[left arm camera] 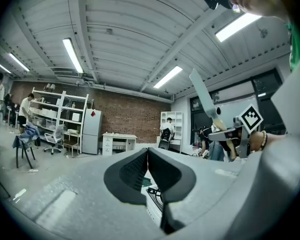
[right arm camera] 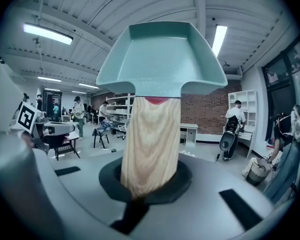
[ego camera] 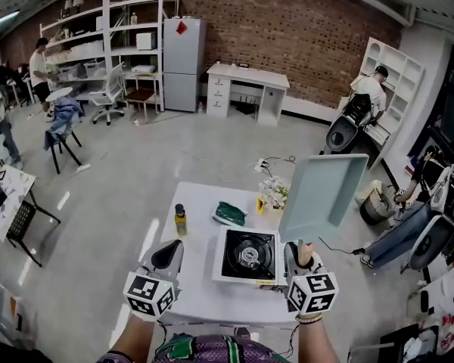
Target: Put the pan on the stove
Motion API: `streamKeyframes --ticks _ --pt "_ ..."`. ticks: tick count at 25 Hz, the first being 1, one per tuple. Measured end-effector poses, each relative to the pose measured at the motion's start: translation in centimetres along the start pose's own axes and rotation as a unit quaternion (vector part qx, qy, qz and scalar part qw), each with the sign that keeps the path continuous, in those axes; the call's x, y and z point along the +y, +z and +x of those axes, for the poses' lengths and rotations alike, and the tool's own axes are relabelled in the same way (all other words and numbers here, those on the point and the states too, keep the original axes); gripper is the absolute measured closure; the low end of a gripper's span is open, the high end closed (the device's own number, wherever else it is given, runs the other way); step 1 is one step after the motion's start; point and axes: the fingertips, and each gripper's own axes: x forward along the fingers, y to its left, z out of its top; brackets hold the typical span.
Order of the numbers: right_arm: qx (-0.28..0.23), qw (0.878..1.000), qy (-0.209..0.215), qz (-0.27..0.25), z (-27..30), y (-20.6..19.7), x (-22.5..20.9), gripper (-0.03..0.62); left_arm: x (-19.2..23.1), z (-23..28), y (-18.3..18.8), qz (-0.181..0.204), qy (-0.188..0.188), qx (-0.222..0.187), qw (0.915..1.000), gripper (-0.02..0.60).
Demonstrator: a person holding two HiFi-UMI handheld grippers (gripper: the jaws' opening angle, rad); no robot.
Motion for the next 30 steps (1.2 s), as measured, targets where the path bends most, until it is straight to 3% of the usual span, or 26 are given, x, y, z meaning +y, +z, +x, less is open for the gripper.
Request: streamKeyframes --ticks 18,30 --pt "0.028 0.994 0.101 -0.035 3.2 -1.8 -5.0 0.591 -5.1 2.6 0.1 0.004 0.063 0.005 0.998 0.563" --pt "0.065 0.979 0.178 -0.073 4.3 -5.4 -7.2 0.592 -9.0 3.9 -0.4 0.014 0.09 0.016 0.9957 0.563"
